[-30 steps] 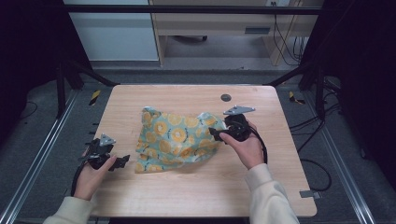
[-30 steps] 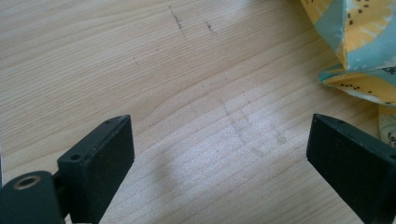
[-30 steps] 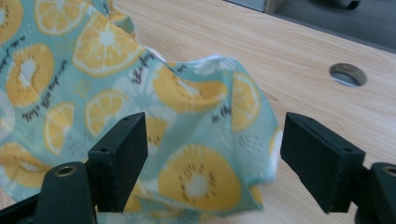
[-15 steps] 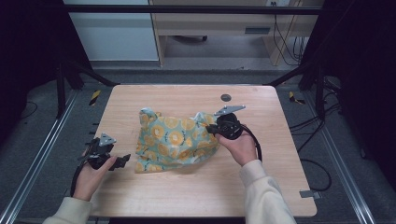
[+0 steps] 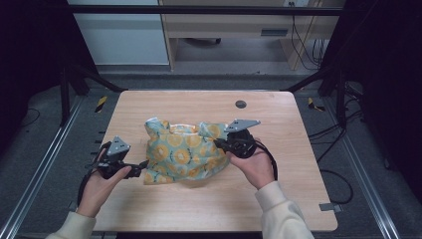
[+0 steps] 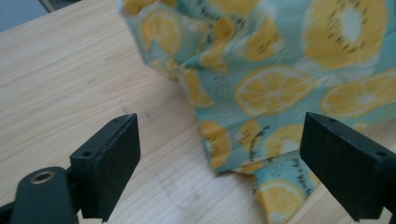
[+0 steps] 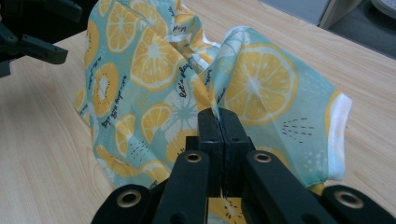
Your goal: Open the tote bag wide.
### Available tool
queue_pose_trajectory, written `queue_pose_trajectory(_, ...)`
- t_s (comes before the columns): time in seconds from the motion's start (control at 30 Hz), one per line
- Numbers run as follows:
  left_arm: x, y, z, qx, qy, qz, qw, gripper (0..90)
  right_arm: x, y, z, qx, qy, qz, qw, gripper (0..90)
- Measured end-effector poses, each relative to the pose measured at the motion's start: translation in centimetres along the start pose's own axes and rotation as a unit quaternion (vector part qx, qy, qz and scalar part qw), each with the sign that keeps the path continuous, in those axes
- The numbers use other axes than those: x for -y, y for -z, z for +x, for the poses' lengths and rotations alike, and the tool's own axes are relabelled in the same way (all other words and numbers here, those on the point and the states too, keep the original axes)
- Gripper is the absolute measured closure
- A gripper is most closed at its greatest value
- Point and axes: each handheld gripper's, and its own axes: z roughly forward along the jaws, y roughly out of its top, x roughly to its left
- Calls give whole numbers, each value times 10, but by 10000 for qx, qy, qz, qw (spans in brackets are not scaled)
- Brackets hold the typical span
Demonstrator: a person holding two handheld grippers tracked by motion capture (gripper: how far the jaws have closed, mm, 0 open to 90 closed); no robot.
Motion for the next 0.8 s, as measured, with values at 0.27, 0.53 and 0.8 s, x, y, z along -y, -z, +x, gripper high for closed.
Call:
queue_pose_trajectory(0.27, -24, 1, -13, 403, -198, -93, 9989, 109, -2, 3, 10, -78, 137, 8, 9999, 895)
queue_pose_trajectory(0.53, -43, -12, -24, 733, -335, -65, 9967, 105, 1, 3, 18, -171, 245, 51, 9995, 895)
queue_pose_trajectory(0.8, -45, -15, -30, 856, -292, -1, 9959, 330, 5, 3, 27, -281, 328, 115, 9990, 896)
